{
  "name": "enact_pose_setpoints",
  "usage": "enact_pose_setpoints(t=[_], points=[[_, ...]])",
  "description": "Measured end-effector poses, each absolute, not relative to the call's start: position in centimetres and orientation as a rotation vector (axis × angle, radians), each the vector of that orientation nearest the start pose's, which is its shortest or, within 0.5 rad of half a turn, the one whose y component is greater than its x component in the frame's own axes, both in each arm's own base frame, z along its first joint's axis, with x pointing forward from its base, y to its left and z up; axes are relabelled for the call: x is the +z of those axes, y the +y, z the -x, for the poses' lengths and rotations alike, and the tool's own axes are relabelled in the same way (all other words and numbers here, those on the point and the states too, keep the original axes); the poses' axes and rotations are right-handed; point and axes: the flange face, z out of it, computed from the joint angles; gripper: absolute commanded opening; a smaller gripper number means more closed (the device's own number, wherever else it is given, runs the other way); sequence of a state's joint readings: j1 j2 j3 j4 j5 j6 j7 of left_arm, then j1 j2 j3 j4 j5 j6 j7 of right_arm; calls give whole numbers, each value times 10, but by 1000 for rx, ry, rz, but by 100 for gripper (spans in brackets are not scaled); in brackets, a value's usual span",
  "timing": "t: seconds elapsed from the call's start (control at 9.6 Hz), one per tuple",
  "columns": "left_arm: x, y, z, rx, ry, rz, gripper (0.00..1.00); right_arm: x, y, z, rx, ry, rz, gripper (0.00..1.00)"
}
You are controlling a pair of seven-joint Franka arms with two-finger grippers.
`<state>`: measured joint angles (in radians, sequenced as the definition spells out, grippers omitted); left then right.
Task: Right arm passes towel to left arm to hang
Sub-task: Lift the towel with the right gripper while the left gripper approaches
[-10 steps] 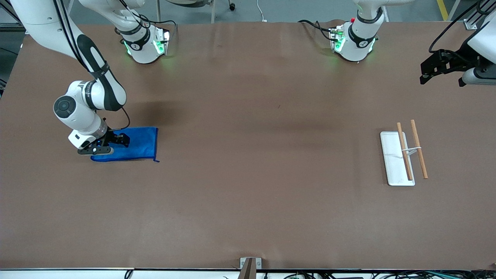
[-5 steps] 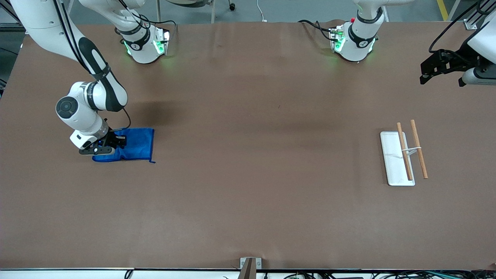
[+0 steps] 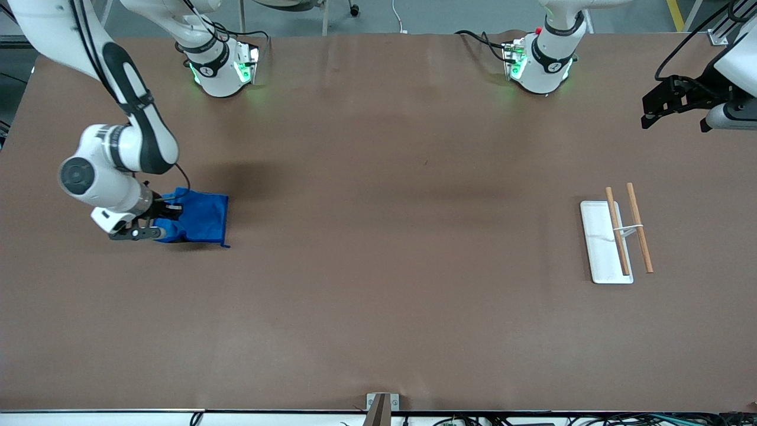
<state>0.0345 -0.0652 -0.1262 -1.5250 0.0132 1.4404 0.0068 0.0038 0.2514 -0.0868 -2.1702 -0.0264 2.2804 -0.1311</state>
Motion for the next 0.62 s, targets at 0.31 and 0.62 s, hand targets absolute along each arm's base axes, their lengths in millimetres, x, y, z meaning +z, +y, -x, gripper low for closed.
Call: enact_pose_setpoints(t=[0.31,0.62], points=[[669,-49,-518,34,154,3117,100,349,7,-569,192,-110,3151,0],[631,-77,-537,129,205,3314,100,382,120,-573,111,-127,3068,0]])
